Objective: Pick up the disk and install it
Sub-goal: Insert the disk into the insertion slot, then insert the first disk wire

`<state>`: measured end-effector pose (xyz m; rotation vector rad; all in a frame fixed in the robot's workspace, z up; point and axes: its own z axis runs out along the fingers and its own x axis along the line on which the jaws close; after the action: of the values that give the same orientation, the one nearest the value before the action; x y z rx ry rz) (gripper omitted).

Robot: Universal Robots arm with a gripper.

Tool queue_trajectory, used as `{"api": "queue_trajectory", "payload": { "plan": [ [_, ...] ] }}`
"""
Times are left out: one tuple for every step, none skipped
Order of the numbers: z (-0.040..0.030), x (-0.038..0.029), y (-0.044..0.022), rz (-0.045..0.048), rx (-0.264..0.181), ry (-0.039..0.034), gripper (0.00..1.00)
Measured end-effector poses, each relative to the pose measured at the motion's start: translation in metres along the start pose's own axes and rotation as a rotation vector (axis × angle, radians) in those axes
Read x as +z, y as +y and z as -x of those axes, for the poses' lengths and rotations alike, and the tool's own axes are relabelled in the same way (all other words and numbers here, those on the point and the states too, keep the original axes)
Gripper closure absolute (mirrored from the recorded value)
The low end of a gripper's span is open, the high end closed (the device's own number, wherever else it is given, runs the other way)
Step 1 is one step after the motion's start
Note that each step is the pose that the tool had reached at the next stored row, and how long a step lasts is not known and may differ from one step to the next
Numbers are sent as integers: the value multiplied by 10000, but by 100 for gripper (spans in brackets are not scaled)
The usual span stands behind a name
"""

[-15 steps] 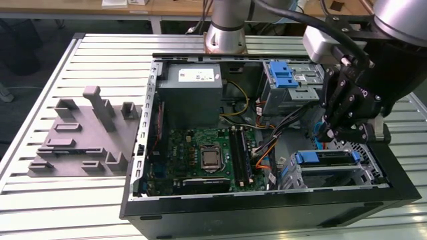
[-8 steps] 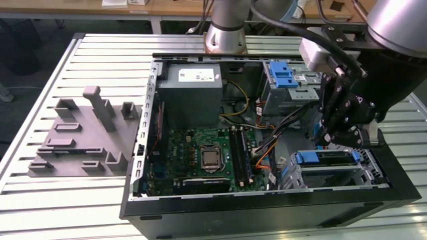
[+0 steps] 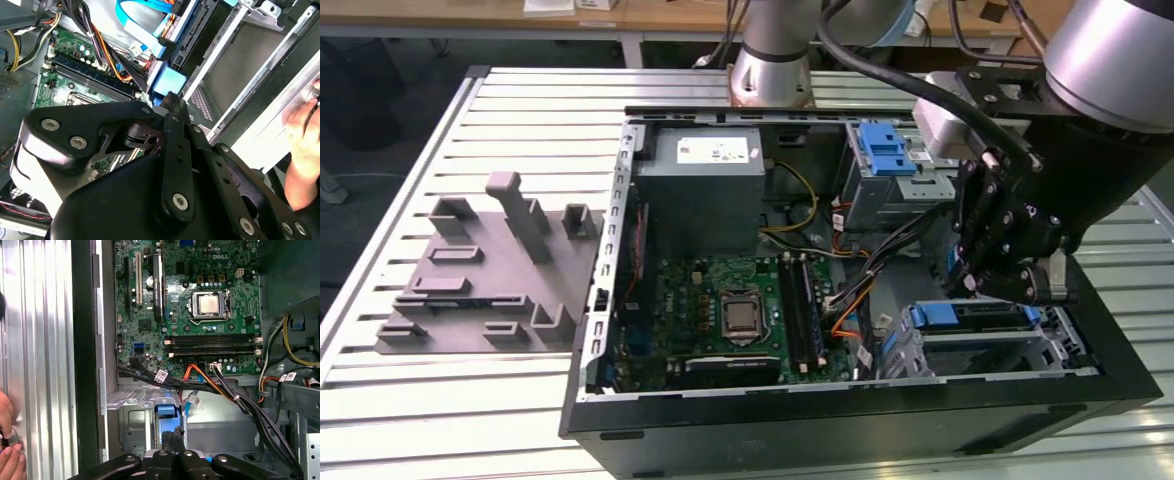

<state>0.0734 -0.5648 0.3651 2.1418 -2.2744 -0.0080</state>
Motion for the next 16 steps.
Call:
{"api": "queue_trajectory", "payload": {
  "plan": [
    [0,0,0,0,0,-1,89],
    [0,1,0,0,0,-2,89],
    [0,5,0,0,0,-3,89],
    [0,21,-1,0,0,-8,89],
    [0,36,-1,0,1,-5,89],
    [0,46,-1,0,1,-2,89],
    [1,49,-2,0,1,-1,89],
    [1,48,-2,0,0,0,89],
    [1,49,-2,0,0,0,89],
    [0,53,-2,0,0,-2,89],
    [1,55,-2,0,0,-2,89],
    [1,56,-2,0,0,-2,89],
    [1,56,-2,0,0,-2,89],
    [1,56,-2,0,0,-2,89],
    [1,56,-2,0,0,-2,89],
    [1,57,-2,0,0,-2,89]
  ]
}}
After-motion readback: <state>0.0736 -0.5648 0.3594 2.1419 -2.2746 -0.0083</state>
